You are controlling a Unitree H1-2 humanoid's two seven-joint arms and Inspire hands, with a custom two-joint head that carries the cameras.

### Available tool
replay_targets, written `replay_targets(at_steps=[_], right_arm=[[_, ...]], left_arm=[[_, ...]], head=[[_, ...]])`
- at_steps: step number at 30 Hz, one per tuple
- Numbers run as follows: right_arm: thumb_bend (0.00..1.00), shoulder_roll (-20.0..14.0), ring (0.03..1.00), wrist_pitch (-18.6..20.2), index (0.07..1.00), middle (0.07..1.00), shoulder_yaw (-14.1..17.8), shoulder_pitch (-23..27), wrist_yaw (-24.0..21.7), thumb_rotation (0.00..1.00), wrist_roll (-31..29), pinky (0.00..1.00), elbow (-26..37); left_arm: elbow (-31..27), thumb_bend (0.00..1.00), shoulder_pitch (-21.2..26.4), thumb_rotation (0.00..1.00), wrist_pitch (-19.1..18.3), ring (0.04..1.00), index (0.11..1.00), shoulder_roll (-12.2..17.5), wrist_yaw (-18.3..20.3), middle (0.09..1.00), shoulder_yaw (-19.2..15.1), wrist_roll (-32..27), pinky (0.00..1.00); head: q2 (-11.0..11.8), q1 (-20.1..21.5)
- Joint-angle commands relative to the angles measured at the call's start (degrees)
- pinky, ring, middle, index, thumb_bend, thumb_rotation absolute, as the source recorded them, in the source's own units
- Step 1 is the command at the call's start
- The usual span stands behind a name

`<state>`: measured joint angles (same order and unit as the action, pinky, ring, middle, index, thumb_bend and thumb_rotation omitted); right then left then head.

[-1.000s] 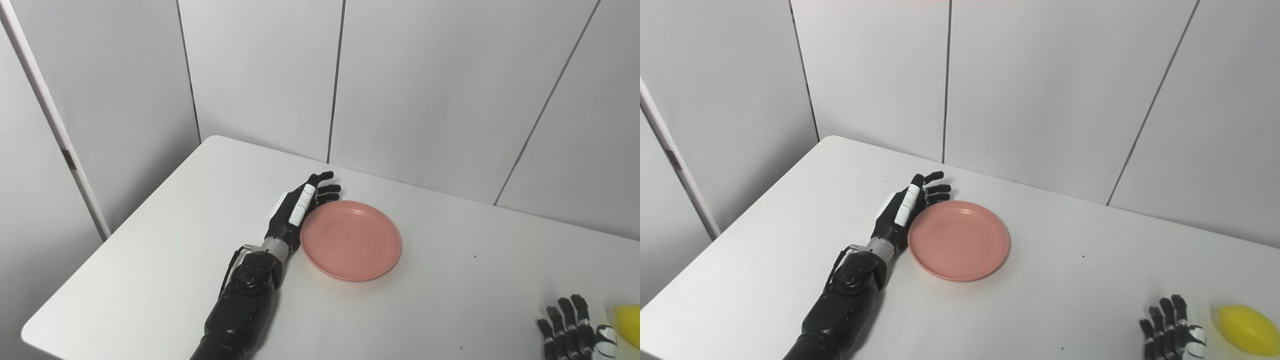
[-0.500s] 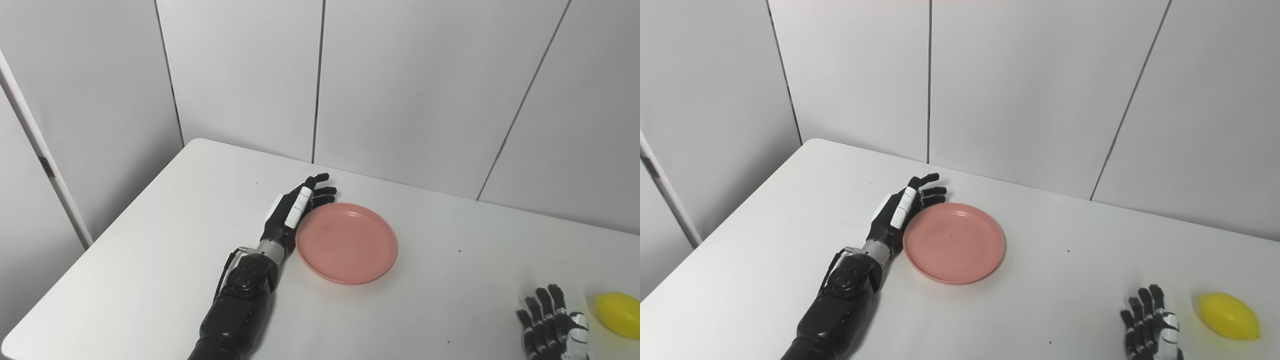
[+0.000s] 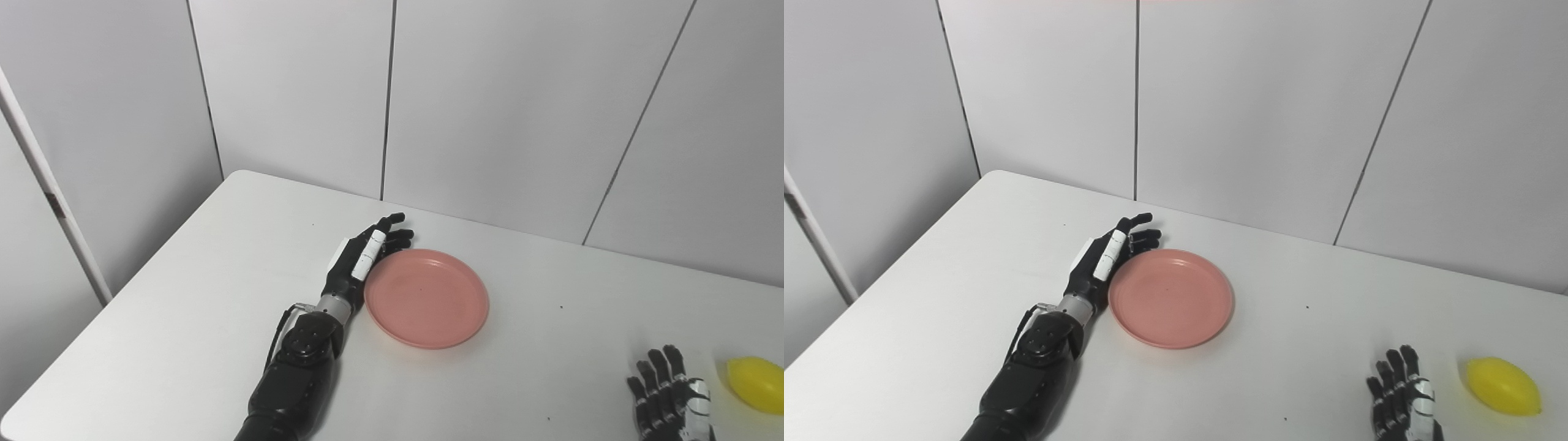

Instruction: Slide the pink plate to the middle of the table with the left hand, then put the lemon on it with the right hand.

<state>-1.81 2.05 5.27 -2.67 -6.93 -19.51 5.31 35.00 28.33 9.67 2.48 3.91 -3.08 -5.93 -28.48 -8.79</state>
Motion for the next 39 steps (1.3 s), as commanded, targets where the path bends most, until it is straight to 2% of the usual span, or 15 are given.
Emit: replay_targets(at_steps=[1,6,11,15,21,31,39], right_arm=[[0.67,1.17,0.991,-0.23,0.987,0.979,-0.58,-0.89,-0.54,0.93,-0.45,1.00,-2.30],[0.67,1.51,0.984,-0.15,0.986,0.971,-0.71,-0.78,-0.29,0.93,0.04,1.00,-2.35],[0.68,1.60,0.985,-0.05,0.988,0.968,-0.90,-0.69,-0.27,0.93,0.57,1.00,-2.47],[0.69,1.77,0.982,-0.21,0.990,0.969,-0.99,-0.70,-0.36,0.93,0.74,1.00,-2.54],[0.67,1.94,0.992,-0.43,0.994,0.979,-1.20,-0.83,-0.66,0.95,0.93,1.00,-2.49],[0.67,2.29,0.994,0.00,0.987,0.977,-1.23,-0.95,-0.53,0.93,0.74,1.00,-2.10],[0.66,2.41,0.989,-0.27,0.983,0.970,-1.28,-1.00,-0.56,0.92,1.01,1.00,-2.11]], left_arm=[[2.24,0.90,-4.79,0.94,-0.59,0.768,0.804,-3.51,-1.20,0.737,1.42,1.06,0.81],[0.93,0.89,-5.69,0.96,-1.77,0.769,0.810,-4.96,-5.07,0.734,1.63,3.47,0.87],[-0.44,0.90,-6.07,0.96,-3.31,0.774,0.818,-5.78,-6.72,0.748,1.45,3.96,0.90],[-0.81,0.88,-5.90,0.97,-3.48,0.777,0.825,-6.18,-7.19,0.761,1.48,4.11,0.89],[-2.21,0.89,-5.81,0.96,-4.41,0.756,0.809,-6.82,-7.79,0.740,2.13,4.75,0.84],[-4.66,0.90,-6.19,0.96,-5.85,0.755,0.808,-8.22,-7.29,0.736,2.75,4.26,0.86],[-4.21,0.90,-5.59,0.96,-5.61,0.758,0.813,-8.87,-6.65,0.744,2.79,3.75,0.82]], head=[[-0.03,0.09],[-0.07,0.60],[-0.07,0.99],[-0.03,1.20],[-0.17,1.67],[-0.24,2.14],[-0.42,2.47]])
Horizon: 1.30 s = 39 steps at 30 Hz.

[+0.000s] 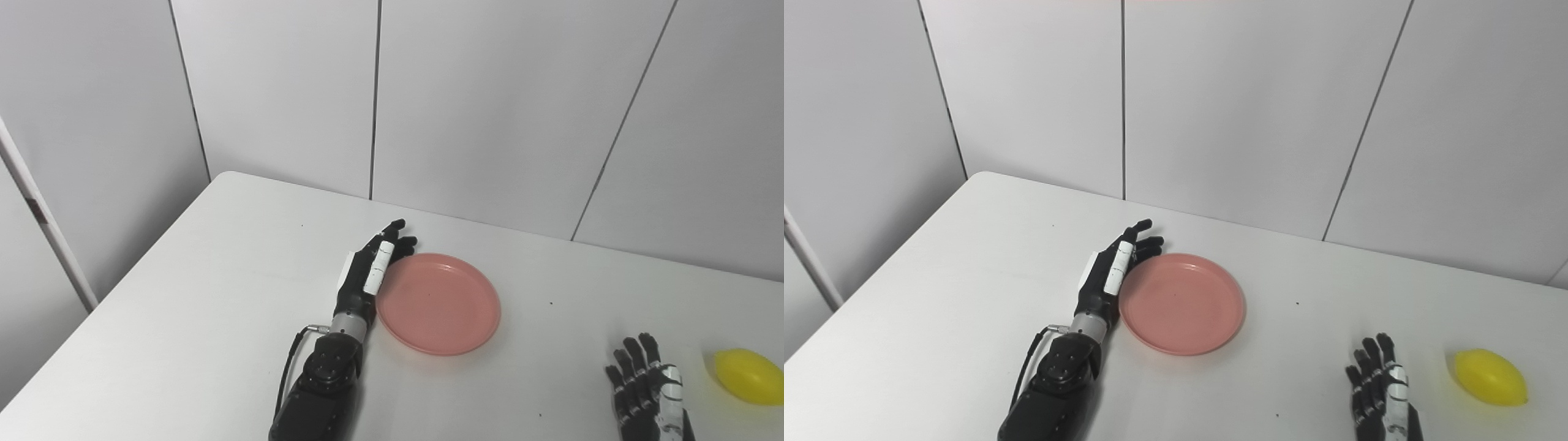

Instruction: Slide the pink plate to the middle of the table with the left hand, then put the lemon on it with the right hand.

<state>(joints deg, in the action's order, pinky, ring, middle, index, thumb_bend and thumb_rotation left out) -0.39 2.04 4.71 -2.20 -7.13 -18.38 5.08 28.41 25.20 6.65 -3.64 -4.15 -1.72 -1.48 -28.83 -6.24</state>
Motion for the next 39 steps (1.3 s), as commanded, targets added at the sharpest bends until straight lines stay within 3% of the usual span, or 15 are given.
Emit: replay_targets(at_steps=[1,11,20,33,39], right_arm=[[0.66,0.98,0.990,-0.28,0.984,0.972,-0.75,-1.50,-0.41,0.92,-0.09,1.00,-1.85],[0.67,1.24,0.986,-0.61,0.988,0.973,-1.35,-1.45,-0.22,0.93,1.07,1.00,-1.83],[0.68,2.33,0.983,0.04,0.980,0.968,-2.05,-1.41,0.83,0.92,2.70,1.00,-1.21],[0.65,4.69,0.981,-0.16,0.967,0.957,-3.41,-0.75,2.74,0.92,5.15,1.00,-1.93],[0.68,6.48,0.969,-0.25,0.951,0.941,-3.91,-0.28,4.53,0.88,6.73,1.00,-2.64]], left_arm=[[2.33,0.90,-2.44,0.95,-2.65,0.760,0.812,-2.91,1.46,0.745,1.31,-0.96,0.83],[-0.15,0.87,-2.58,0.93,-5.10,0.752,0.802,-3.96,1.95,0.742,1.10,-1.54,0.82],[-1.99,0.87,-2.93,0.94,-7.05,0.773,0.813,-4.32,2.12,0.756,1.01,-1.15,0.88],[-0.25,0.90,-2.43,0.95,-6.13,0.809,0.852,-1.80,5.00,0.788,-0.05,-2.44,0.93],[0.68,0.91,-2.26,0.94,-5.56,0.812,0.853,-0.33,7.10,0.795,-1.38,-4.87,0.90]], head=[[-0.07,-0.08],[-0.57,1.58],[-1.21,5.17],[-2.05,14.21],[-2.12,18.54]])
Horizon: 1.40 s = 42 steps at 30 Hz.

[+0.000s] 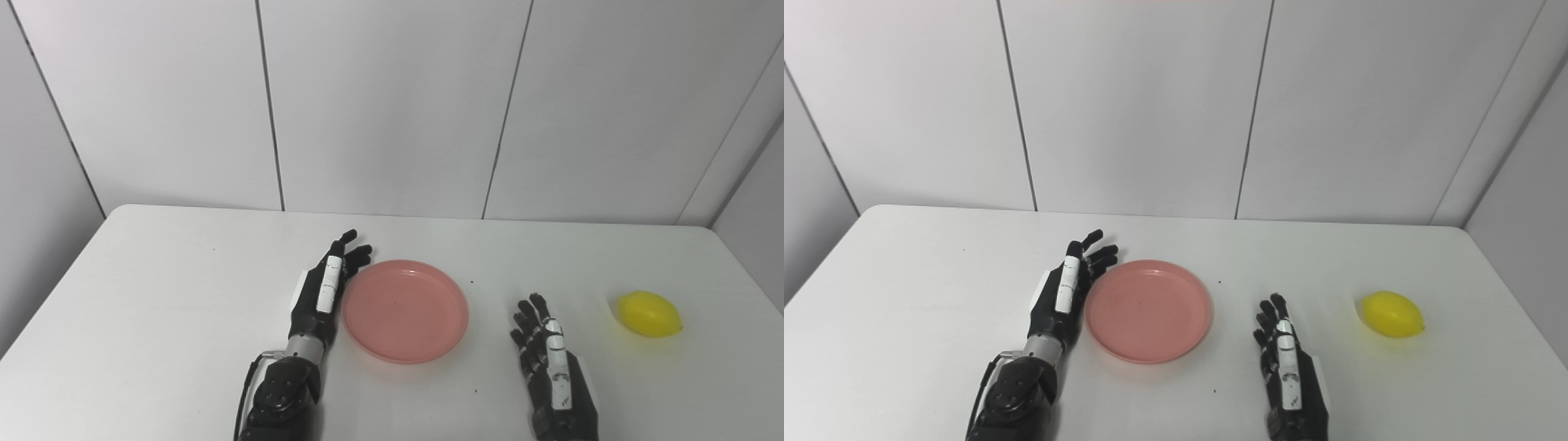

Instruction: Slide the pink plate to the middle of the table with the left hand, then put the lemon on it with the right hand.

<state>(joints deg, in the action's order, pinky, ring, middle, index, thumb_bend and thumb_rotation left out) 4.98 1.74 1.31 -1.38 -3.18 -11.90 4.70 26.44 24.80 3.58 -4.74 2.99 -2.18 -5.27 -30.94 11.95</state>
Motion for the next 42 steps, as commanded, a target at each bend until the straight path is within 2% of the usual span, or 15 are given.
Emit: replay_targets(at_steps=[1,7,14,15,20,26,28,35,38,40,42], right_arm=[[0.68,1.27,0.967,-0.15,0.950,0.939,-0.57,-1.02,0.66,0.87,0.44,1.00,-2.52],[0.71,1.81,0.961,-1.11,0.944,0.937,-0.47,-0.51,0.39,0.84,-0.06,1.00,-3.72],[0.70,1.95,0.955,-1.20,0.938,0.929,-0.60,-0.55,0.84,0.85,0.51,1.00,-3.73],[0.71,2.05,0.955,-1.18,0.938,0.929,-0.65,-0.48,1.02,0.85,0.70,1.00,-3.89],[0.70,2.53,0.953,-1.46,0.933,0.923,-1.09,-0.19,1.76,0.86,1.64,1.00,-4.56],[0.71,3.47,0.955,-1.62,0.930,0.922,-1.19,0.45,2.15,0.84,1.79,1.00,-5.97],[0.72,3.77,0.961,-1.61,0.927,0.924,-1.21,0.59,2.34,0.82,1.98,1.00,-6.24],[0.75,3.87,0.966,-2.60,0.934,0.933,-1.36,0.91,2.44,0.82,2.54,1.00,-7.16],[0.74,3.11,0.950,-6.70,0.928,0.925,-2.04,0.91,3.82,0.82,6.83,1.00,-8.10],[0.68,2.51,0.924,-9.28,0.910,0.910,-2.33,0.97,4.90,0.82,9.77,0.97,-8.35],[0.67,2.24,0.912,-10.72,0.896,0.902,-2.23,1.08,6.21,0.81,11.81,0.95,-7.81]], left_arm=[[2.85,0.91,-1.83,0.94,-2.54,0.811,0.853,0.97,0.21,0.797,-1.09,-1.43,0.90],[3.94,0.90,-1.69,0.96,-1.75,0.794,0.850,2.12,0.65,0.792,-0.92,-1.10,0.85],[3.14,0.91,-1.94,0.92,-3.12,0.806,0.844,2.02,1.07,0.797,-1.63,-2.76,0.89],[3.10,0.91,-1.94,0.92,-3.00,0.806,0.845,2.12,1.18,0.798,-1.68,-2.89,0.89],[3.95,0.93,-1.54,0.93,-2.45,0.809,0.855,2.70,2.08,0.799,-2.01,-3.42,0.88],[4.85,0.92,-1.07,0.91,-3.12,0.837,0.875,3.59,3.93,0.819,-2.83,-5.31,0.94],[5.45,0.91,-0.83,0.91,-3.11,0.856,0.891,3.86,4.67,0.832,-3.06,-5.86,0.97],[5.94,0.90,-0.61,0.91,-3.00,0.853,0.887,4.09,4.64,0.833,-3.19,-6.06,0.93],[6.20,0.90,-0.59,0.90,-2.81,0.862,0.894,3.98,4.72,0.840,-3.17,-6.04,0.94],[6.41,0.92,-0.56,0.91,-2.52,0.852,0.890,4.04,4.42,0.832,-2.92,-5.45,0.94],[7.28,0.92,-0.29,0.92,-2.00,0.851,0.892,4.21,4.47,0.834,-2.88,-5.27,0.93]], head=[[0.00,0.58],[0.22,1.39],[0.30,1.44],[0.48,3.08],[0.71,5.20],[1.38,9.89],[1.38,9.89],[1.58,11.39],[1.76,11.35],[1.83,11.15],[1.95,11.31]])
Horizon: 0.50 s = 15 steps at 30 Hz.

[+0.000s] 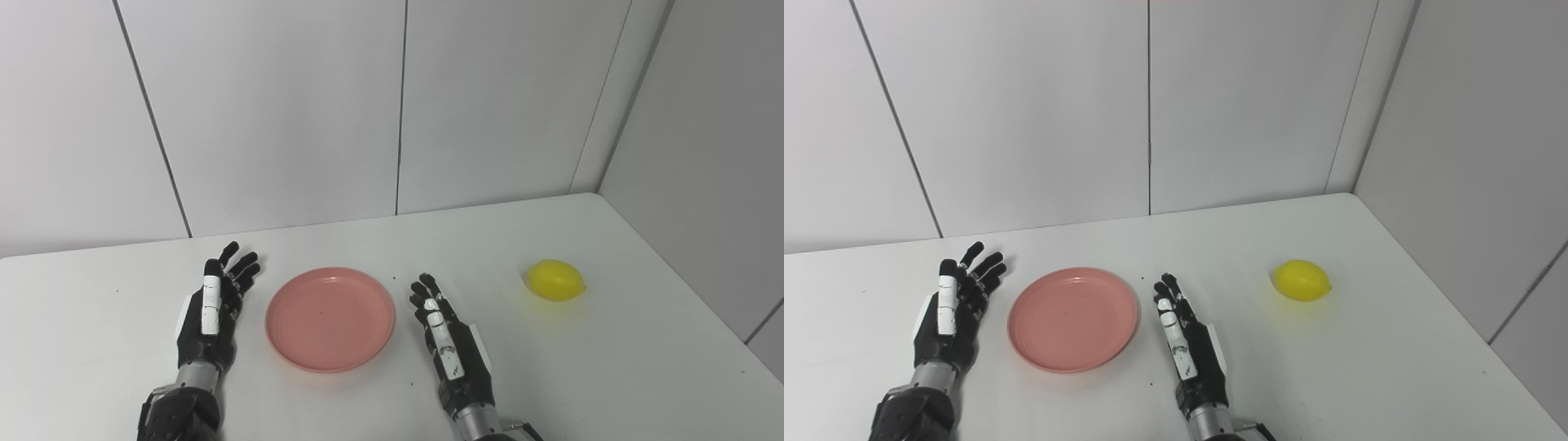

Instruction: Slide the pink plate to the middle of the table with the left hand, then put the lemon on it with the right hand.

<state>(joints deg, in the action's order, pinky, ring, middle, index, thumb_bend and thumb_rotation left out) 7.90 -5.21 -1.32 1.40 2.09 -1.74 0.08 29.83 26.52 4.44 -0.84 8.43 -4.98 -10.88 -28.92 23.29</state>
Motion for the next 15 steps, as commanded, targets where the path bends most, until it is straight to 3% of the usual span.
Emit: replay_targets(at_steps=[1,6,11,15], right_arm=[[0.68,-0.74,0.895,-4.72,0.881,0.890,0.53,-1.59,2.10,0.81,3.24,0.91,-2.79],[0.69,-1.22,0.857,-8.77,0.847,0.864,0.95,-0.74,7.39,0.79,10.91,0.84,-1.47],[0.73,-2.42,0.804,-9.98,0.826,0.840,0.98,0.18,12.01,0.82,18.98,0.73,0.94],[0.73,-4.12,0.778,-9.15,0.816,0.824,1.17,1.30,13.96,0.85,24.26,0.71,3.63]], left_arm=[[4.31,0.92,-1.86,0.92,-2.62,0.851,0.893,0.34,-0.93,0.835,-0.16,0.24,0.93],[5.45,0.92,-1.27,0.91,-2.20,0.858,0.899,0.25,-0.46,0.837,-0.58,-0.58,0.95],[6.36,0.93,-0.97,0.93,-1.43,0.852,0.902,0.43,-0.67,0.838,-0.45,-0.05,0.94],[6.28,0.93,-1.09,0.92,-1.38,0.848,0.899,0.22,-0.79,0.832,-0.61,-0.27,0.93]], head=[[-0.06,0.00],[0.07,-0.21],[0.29,0.03],[0.50,0.28]])
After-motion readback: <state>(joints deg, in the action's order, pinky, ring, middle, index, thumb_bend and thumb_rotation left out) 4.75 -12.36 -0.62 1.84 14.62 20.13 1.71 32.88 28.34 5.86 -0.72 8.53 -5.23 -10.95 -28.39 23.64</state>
